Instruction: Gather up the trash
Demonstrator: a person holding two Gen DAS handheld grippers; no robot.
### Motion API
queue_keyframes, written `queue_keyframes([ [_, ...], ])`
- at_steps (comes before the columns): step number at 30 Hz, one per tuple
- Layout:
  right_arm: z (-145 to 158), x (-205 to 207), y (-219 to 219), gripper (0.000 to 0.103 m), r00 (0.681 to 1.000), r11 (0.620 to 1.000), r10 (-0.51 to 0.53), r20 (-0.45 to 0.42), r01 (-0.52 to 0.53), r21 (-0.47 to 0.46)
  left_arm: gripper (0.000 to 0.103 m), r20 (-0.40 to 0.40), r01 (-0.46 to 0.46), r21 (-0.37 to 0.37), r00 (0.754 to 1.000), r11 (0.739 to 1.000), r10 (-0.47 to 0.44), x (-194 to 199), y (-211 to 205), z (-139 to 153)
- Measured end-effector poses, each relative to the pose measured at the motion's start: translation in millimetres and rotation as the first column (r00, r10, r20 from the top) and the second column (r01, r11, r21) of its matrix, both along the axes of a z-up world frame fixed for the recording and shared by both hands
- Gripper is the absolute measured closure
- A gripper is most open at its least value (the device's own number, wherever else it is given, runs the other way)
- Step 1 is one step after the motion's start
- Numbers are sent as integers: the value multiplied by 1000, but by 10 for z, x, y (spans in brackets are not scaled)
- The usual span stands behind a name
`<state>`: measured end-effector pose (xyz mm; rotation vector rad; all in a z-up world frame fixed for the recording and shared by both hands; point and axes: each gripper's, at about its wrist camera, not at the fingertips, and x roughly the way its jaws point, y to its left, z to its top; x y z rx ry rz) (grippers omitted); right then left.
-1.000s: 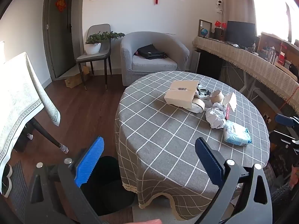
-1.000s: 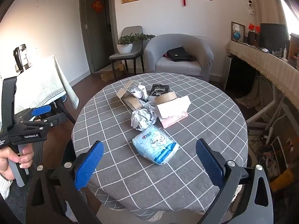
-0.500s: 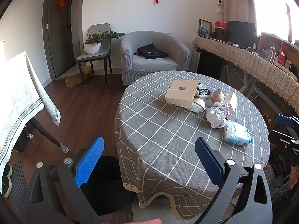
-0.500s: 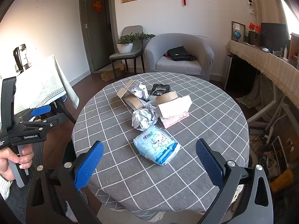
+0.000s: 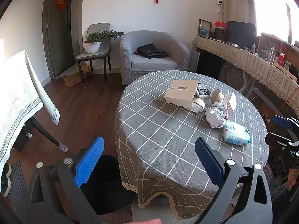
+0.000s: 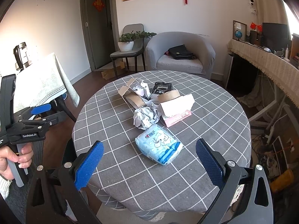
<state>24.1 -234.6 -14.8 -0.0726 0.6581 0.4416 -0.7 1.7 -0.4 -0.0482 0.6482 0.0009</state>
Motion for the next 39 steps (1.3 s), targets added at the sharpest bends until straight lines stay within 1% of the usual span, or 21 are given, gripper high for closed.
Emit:
queue_keyframes([
  [31,-7,7,98,3,1000,1000,12,0,-12,-9,3,-1,0,-3,1000,1000,0,8,14,-3],
  [34,-35,22,113,3,1000,999,25,-10,-25,-20,3,-2,7,-3,1000,1000,-7,16,26,5],
  [37,-95,72,138,3,998,996,64,-20,-65,-60,3,1,24,7,1000,1000,-24,35,1,22],
  [39,-151,141,125,3,996,995,75,-48,-78,-58,3,7,37,12,999,999,-38,46,-24,42],
])
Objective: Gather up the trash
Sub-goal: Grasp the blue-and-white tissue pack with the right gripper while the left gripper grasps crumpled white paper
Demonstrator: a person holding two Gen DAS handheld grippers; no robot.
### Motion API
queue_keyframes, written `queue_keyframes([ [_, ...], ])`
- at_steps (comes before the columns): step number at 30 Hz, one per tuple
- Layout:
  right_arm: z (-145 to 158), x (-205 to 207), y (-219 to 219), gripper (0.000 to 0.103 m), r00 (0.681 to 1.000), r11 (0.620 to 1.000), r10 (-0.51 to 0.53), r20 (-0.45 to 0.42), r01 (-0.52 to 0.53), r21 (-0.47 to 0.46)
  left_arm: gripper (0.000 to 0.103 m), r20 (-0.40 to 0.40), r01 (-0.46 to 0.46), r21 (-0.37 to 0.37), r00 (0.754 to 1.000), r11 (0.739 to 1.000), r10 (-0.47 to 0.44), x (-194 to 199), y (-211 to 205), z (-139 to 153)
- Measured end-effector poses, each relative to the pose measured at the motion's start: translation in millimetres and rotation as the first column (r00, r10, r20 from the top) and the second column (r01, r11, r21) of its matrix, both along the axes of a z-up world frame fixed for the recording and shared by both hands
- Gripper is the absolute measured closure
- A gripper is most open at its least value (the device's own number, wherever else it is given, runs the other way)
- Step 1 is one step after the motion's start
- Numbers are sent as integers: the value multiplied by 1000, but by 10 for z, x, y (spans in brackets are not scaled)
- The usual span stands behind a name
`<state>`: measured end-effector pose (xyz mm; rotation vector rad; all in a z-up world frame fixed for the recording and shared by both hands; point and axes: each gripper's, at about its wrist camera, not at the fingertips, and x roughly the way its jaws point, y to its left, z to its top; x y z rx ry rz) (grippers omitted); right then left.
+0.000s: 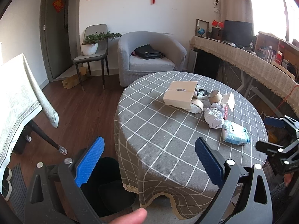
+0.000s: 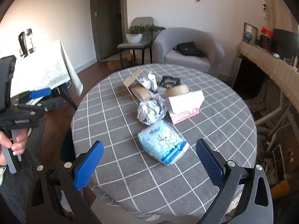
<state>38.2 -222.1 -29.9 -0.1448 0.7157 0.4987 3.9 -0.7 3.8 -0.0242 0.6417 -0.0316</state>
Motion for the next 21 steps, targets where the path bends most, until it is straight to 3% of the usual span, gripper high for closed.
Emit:
queue_keyframes([
  [7,7,40,1,5,995,995,98,-2,-98,4,4,16,34,62,999,997,-35,47,-72,21],
  [13,-65,162,25,9,985,984,167,-33,-169,-47,5,7,59,35,998,998,-60,129,-98,10],
  [21,-208,446,-32,18,971,971,227,-81,-232,-62,17,-12,119,10,993,993,-119,259,-216,0],
])
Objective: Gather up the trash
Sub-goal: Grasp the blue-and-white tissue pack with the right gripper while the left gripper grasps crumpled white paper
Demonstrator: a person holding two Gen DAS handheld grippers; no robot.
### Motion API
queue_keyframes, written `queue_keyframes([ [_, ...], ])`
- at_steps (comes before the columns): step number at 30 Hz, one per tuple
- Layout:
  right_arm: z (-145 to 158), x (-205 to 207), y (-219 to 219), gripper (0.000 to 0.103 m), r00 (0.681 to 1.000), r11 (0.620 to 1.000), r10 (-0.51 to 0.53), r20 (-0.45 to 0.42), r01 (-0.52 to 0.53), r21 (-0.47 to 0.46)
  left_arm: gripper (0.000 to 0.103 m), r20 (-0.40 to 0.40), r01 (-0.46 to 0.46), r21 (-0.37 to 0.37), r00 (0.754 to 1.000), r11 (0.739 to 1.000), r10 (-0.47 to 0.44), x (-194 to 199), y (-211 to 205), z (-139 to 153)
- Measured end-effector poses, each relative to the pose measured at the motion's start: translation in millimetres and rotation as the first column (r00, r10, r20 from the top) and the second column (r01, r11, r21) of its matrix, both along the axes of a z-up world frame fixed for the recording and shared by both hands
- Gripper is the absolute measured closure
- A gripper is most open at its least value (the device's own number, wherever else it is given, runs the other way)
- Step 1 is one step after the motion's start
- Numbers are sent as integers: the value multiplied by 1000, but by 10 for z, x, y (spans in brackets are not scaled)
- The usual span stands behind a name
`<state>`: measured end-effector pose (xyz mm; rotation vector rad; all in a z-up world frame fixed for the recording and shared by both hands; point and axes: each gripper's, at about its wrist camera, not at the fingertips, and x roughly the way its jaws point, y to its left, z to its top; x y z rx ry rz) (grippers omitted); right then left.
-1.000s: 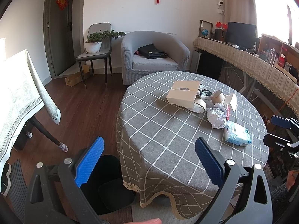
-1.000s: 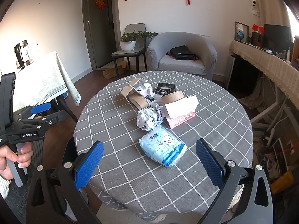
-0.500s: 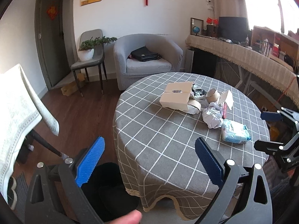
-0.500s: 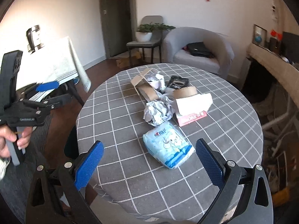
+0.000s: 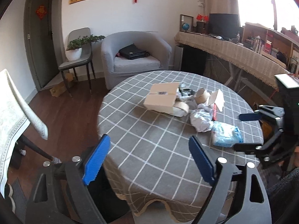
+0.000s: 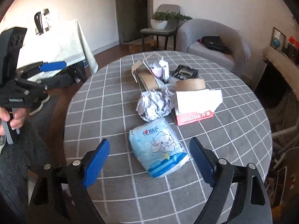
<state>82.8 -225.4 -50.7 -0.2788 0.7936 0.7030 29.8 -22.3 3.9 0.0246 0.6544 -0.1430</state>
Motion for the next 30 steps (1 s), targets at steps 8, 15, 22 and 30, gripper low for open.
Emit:
queue_keyframes([
  [8,-175,155,-3,19,998,999,52,-31,-53,-10,35,-11,76,-22,997,997,-76,138,-208,-56],
  [15,-244,190,-34,39,998,997,67,-20,-68,-23,39,-20,165,-59,986,985,-166,299,-468,-101],
  [22,-193,121,-180,50,999,999,51,-15,-50,6,48,-53,219,-55,974,974,-222,507,-744,-225],
  [30,-72,56,-549,52,1000,998,-9,-12,10,65,48,-85,227,-33,970,973,-229,693,-976,-358],
])
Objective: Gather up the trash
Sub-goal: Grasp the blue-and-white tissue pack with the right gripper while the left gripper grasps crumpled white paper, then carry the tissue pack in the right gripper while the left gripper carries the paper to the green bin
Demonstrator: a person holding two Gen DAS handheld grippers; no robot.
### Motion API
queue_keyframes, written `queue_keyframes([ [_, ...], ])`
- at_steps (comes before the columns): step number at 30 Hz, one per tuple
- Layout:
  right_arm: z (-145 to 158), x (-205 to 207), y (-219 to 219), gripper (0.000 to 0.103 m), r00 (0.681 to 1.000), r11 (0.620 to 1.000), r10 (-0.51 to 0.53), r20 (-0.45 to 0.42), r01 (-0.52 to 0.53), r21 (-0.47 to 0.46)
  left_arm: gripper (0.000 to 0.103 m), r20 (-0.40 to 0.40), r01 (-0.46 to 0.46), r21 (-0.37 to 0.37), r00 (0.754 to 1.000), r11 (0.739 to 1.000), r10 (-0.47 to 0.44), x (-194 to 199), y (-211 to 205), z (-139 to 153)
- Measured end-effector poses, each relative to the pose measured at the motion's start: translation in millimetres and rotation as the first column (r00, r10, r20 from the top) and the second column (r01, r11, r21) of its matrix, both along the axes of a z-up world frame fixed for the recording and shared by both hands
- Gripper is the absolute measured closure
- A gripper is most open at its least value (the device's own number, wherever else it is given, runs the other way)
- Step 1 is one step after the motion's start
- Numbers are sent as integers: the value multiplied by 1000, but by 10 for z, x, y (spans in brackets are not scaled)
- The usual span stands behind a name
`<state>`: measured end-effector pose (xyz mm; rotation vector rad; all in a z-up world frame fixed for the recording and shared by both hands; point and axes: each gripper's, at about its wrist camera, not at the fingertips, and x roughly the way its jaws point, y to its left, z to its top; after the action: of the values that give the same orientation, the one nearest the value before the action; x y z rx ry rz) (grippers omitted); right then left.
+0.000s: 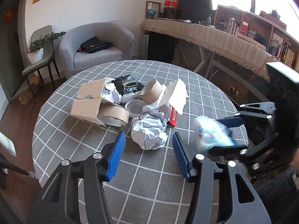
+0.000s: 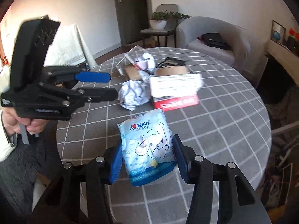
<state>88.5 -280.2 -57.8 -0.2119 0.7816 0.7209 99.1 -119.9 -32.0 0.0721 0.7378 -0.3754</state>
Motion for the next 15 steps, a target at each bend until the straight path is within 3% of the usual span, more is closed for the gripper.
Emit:
queue_keyframes([
  [15,121,-28,-354,55,999,994,-50,-16,51,97,50,-45,-44,31,998,999,45,265,-146,-225],
])
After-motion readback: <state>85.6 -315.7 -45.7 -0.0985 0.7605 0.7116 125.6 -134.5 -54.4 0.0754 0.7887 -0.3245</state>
